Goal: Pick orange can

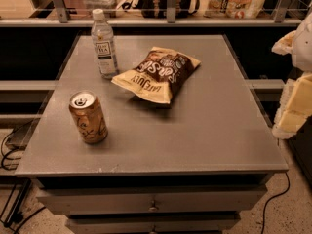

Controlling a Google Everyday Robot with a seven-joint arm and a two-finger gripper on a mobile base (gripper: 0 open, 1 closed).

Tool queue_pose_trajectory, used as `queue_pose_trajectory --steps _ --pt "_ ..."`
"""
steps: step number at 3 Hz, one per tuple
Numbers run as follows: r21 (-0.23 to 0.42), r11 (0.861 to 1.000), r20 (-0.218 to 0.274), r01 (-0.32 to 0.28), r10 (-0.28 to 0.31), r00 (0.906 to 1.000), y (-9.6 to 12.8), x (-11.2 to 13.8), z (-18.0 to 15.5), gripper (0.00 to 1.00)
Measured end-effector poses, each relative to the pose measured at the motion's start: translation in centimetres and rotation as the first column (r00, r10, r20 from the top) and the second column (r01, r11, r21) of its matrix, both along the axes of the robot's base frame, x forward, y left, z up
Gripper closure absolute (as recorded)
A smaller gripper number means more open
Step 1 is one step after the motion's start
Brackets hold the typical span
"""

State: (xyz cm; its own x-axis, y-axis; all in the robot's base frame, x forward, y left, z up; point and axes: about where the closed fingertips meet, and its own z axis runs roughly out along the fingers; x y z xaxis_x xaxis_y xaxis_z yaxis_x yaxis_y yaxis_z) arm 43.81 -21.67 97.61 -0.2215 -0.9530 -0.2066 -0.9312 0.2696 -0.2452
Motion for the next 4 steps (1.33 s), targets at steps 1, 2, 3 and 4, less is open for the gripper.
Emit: queue_pose_trajectory --steps 1,2,3,4 --pt "0.003 1.0 0.004 -0.003 0.003 1.0 0.1 0.0 0.1 0.0" --pt "0.075 0.994 0.004 -0.075 0.075 0.9972 2.3 0.0 0.0 0.0" --pt "0.191 0.96 0.024 -0.207 0.206 0.9783 6.8 0.0 0.2 0.0" --pt "0.301 0.898 0.088 -0.32 0.308 0.9474 11.6 -0.2 1.5 0.0"
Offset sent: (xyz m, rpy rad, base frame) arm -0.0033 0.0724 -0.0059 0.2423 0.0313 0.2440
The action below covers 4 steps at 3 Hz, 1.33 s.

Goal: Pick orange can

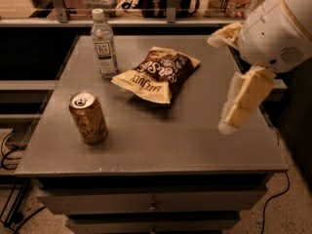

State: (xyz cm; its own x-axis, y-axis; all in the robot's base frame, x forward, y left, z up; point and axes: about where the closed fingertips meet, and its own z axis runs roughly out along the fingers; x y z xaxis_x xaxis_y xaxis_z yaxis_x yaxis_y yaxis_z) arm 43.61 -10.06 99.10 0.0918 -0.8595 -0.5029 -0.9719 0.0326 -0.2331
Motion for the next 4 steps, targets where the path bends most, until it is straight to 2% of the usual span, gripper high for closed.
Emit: queue_pose_trajectory --steps 1,2,3,4 --pt "0.027 1.0 0.001 -0.015 0.015 0.9999 0.8 -0.3 0.5 0.0" --pt "0.086 0.996 -0.026 -0.022 0.025 0.9993 1.8 0.4 -1.2 0.0" --pt "0.178 0.98 -0.038 -0.086 0.094 0.9948 5.4 1.8 -3.0 0.0" --pt "0.252 0.952 -0.028 -0.174 0.187 0.982 10.0 3.1 -3.6 0.0"
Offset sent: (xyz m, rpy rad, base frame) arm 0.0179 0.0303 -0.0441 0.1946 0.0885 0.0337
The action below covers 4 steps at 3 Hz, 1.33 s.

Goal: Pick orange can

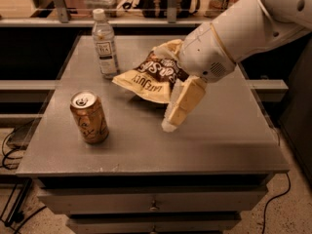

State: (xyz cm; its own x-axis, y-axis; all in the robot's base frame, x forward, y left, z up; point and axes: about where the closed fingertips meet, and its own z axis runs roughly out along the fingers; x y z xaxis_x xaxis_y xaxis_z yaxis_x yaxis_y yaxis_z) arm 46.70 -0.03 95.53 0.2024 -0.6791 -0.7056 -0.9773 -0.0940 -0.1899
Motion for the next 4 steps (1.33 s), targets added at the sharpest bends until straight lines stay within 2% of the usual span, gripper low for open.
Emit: queue_pose_trajectory --steps 1,2,3,4 --pt "0.067 0.992 0.011 -0.107 0.106 0.9943 5.0 0.5 0.2 0.0" --pt "0.116 0.967 0.021 -0.226 0.225 0.9742 9.9 -0.3 0.6 0.0" --pt "0.117 0.964 0.021 -0.237 0.236 0.9716 10.4 -0.5 0.6 0.0" --pt "0.099 0.967 -0.005 -0.237 0.238 0.9712 10.3 -0.5 -0.2 0.0"
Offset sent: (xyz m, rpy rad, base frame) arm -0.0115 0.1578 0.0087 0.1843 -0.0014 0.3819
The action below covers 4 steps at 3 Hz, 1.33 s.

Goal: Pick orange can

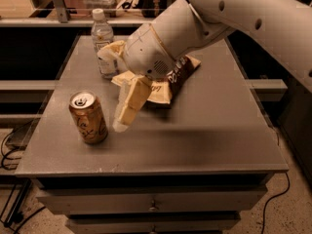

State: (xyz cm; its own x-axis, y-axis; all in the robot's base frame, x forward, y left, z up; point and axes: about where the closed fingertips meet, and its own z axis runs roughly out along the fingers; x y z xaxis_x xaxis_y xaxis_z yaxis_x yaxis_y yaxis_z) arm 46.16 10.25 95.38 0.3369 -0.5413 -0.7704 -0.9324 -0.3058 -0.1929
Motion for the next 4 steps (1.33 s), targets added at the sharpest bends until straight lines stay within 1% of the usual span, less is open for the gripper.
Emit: queue_pose_trajectory --steps 1,2,3,4 --pt "-0.009 1.0 -0.04 -0.024 0.024 0.9989 1.2 0.1 -2.4 0.0" --pt "0.002 0.998 -0.077 -0.056 0.056 0.9954 2.8 0.5 -4.9 0.0" --pt "0.022 0.996 -0.109 -0.092 0.093 0.9896 4.8 0.6 -6.4 0.06" --pt "0.054 0.991 -0.121 -0.122 0.128 0.9844 6.4 0.3 -6.8 0.24"
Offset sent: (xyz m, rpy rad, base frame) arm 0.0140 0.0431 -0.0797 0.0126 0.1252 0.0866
